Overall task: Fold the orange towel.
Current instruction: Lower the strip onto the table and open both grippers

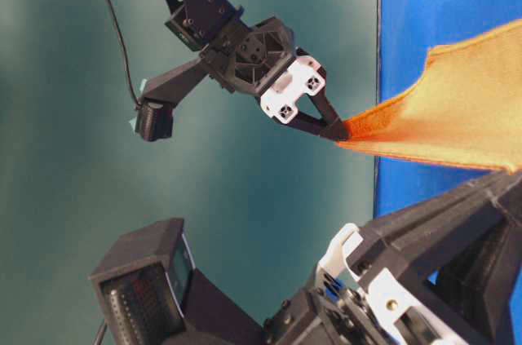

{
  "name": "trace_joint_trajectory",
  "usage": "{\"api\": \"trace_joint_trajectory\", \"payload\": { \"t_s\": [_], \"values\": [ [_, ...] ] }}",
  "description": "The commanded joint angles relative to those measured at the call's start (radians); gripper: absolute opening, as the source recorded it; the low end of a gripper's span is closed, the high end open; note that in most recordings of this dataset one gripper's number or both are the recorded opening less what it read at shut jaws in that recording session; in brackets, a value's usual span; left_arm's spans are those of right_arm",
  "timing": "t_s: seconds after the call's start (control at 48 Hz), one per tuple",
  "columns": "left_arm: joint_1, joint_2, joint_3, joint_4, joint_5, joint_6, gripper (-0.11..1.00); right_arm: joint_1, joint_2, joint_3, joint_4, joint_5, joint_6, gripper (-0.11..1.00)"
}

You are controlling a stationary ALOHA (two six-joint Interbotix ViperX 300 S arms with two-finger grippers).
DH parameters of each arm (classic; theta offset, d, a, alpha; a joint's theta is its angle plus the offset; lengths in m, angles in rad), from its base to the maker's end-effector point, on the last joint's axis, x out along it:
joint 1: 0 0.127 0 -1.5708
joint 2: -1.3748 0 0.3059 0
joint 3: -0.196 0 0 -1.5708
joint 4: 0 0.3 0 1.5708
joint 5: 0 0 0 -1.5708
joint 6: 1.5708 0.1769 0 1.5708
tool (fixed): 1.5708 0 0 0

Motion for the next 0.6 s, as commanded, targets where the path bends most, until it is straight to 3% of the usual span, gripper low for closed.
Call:
{"api": "trace_joint_trajectory", "payload": {
  "t_s": [0.0,0.063,0.146,0.333,0.396,0.584],
  "values": [
    [-0.014,-0.014,-0.008,0.0,-0.012,-0.002,0.03,-0.012,-0.012,-0.015,-0.005,-0.006,0.0,0.03],
    [-0.009,-0.012,-0.009,0.0,-0.014,-0.002,0.07,-0.009,-0.008,-0.011,-0.005,-0.009,0.0,0.03],
    [-0.006,-0.011,-0.011,0.0,-0.015,0.0,0.24,-0.005,-0.006,-0.008,-0.005,-0.02,-0.002,0.06],
    [0.003,-0.014,-0.008,0.0,-0.018,0.002,0.8,0.011,-0.006,-0.005,-0.02,-0.055,-0.035,0.6],
    [0.003,-0.015,-0.008,0.002,-0.018,0.003,0.81,0.012,-0.006,-0.005,-0.02,-0.057,-0.04,0.69],
    [0.005,-0.041,-0.009,0.0,0.005,0.012,0.75,0.012,-0.021,0.002,-0.02,-0.057,-0.041,0.63]
  ]
}}
